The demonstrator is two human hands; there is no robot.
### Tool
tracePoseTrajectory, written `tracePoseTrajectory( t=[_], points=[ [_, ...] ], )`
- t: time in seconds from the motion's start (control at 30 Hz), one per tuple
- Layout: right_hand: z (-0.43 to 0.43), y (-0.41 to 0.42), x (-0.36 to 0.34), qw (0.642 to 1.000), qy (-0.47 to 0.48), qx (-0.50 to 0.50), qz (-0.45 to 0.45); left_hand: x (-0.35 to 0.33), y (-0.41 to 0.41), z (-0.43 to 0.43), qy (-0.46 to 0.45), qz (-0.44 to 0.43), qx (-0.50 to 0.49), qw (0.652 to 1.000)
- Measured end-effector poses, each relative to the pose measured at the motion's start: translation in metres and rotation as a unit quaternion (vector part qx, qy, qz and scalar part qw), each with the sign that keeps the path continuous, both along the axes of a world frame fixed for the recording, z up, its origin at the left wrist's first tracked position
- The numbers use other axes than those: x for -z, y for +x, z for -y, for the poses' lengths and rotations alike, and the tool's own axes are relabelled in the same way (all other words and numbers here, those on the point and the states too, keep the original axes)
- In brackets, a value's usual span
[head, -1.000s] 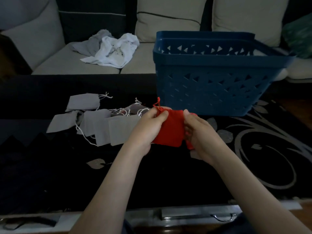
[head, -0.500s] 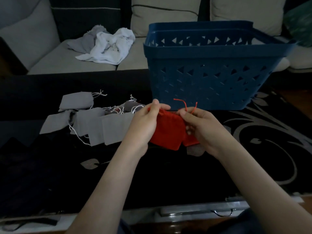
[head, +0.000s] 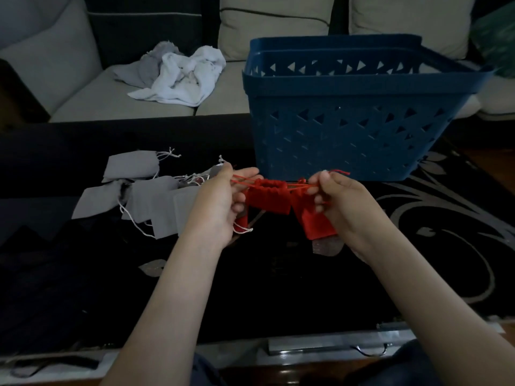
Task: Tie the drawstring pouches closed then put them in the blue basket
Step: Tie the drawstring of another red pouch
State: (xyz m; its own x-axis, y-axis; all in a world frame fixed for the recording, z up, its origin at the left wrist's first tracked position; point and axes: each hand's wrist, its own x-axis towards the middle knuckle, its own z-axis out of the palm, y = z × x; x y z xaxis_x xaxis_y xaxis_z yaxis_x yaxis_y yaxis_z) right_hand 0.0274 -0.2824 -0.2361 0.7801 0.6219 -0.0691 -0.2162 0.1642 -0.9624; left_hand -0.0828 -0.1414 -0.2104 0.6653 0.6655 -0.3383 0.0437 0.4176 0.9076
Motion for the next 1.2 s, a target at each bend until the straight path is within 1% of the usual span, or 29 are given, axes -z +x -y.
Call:
tracePoseTrajectory(
  t=[0.1,0.17,0.2,0.27,0.3,0.33,0.4,0.5,0.53,0.57,0.6,0.67,0.73,0.8,0.87,0.9,0.93,0.97,1.1,1.13,1.17,1.2],
  points=[
    [-0.002,0.002,-0.001,0.996,0.066,-0.005,-0.054,-0.001,-0.001,0.000,-0.075,0.043,0.005,0.996],
    [-0.002,0.006,-0.002,0.981,0.146,-0.001,-0.124,-0.003,-0.002,-0.003,-0.137,0.079,-0.009,0.987],
    [-0.001,0.008,-0.003,0.971,0.177,0.016,-0.157,-0.003,-0.002,-0.007,-0.162,0.094,-0.025,0.982],
    [0.005,0.015,-0.006,0.962,0.193,0.055,-0.186,-0.002,-0.005,-0.017,-0.200,0.115,-0.069,0.970],
    [0.008,0.019,-0.007,0.966,0.179,0.065,-0.177,-0.001,-0.006,-0.022,-0.212,0.120,-0.090,0.966],
    [0.011,0.022,-0.007,0.974,0.152,0.065,-0.153,0.000,-0.007,-0.024,-0.214,0.119,-0.099,0.965],
    [0.014,0.026,-0.008,0.989,0.099,0.040,-0.104,0.003,-0.005,-0.021,-0.194,0.096,-0.087,0.972],
    [0.008,0.021,-0.006,0.995,0.050,0.001,-0.082,0.006,-0.001,-0.015,-0.179,0.066,-0.067,0.979],
    [0.004,0.018,-0.004,0.998,0.020,0.001,-0.064,0.005,0.000,-0.015,-0.182,0.065,-0.069,0.979],
    [0.001,0.015,-0.002,0.999,-0.023,0.010,-0.028,0.004,0.000,-0.015,-0.187,0.067,-0.075,0.977],
    [-0.002,0.011,0.000,0.997,-0.070,0.027,0.029,0.004,0.001,-0.015,-0.193,0.069,-0.081,0.975],
    [-0.008,0.004,0.004,0.974,-0.127,0.054,0.177,0.003,0.002,-0.014,-0.206,0.073,-0.088,0.972],
    [-0.013,-0.003,0.006,0.942,-0.156,0.044,0.295,0.004,0.004,-0.011,-0.213,0.076,-0.089,0.970],
    [-0.017,-0.007,0.008,0.899,-0.203,0.017,0.386,0.005,0.005,-0.011,-0.217,0.077,-0.089,0.969],
    [-0.023,-0.014,0.010,0.853,-0.267,-0.013,0.448,0.005,0.005,-0.012,-0.220,0.080,-0.096,0.968],
    [-0.026,-0.016,0.011,0.833,-0.289,-0.017,0.472,0.005,0.005,-0.014,-0.222,0.081,-0.097,0.967],
    [-0.030,-0.018,0.013,0.820,-0.298,-0.013,0.488,0.005,0.005,-0.015,-0.225,0.083,-0.098,0.966],
    [-0.033,-0.019,0.015,0.817,-0.295,-0.005,0.496,0.005,0.004,-0.015,-0.227,0.086,-0.100,0.965],
    [-0.042,-0.021,0.017,0.833,-0.249,0.005,0.494,0.006,0.003,-0.014,-0.224,0.095,-0.090,0.966],
    [-0.043,-0.022,0.015,0.842,-0.238,0.005,0.484,0.007,0.003,-0.015,-0.202,0.088,-0.087,0.972],
    [-0.043,-0.024,0.013,0.851,-0.228,0.004,0.472,0.008,0.002,-0.016,-0.162,0.076,-0.078,0.981],
    [-0.043,-0.025,0.011,0.861,-0.217,0.002,0.460,0.009,0.002,-0.018,-0.090,0.054,-0.059,0.993]
  ],
)
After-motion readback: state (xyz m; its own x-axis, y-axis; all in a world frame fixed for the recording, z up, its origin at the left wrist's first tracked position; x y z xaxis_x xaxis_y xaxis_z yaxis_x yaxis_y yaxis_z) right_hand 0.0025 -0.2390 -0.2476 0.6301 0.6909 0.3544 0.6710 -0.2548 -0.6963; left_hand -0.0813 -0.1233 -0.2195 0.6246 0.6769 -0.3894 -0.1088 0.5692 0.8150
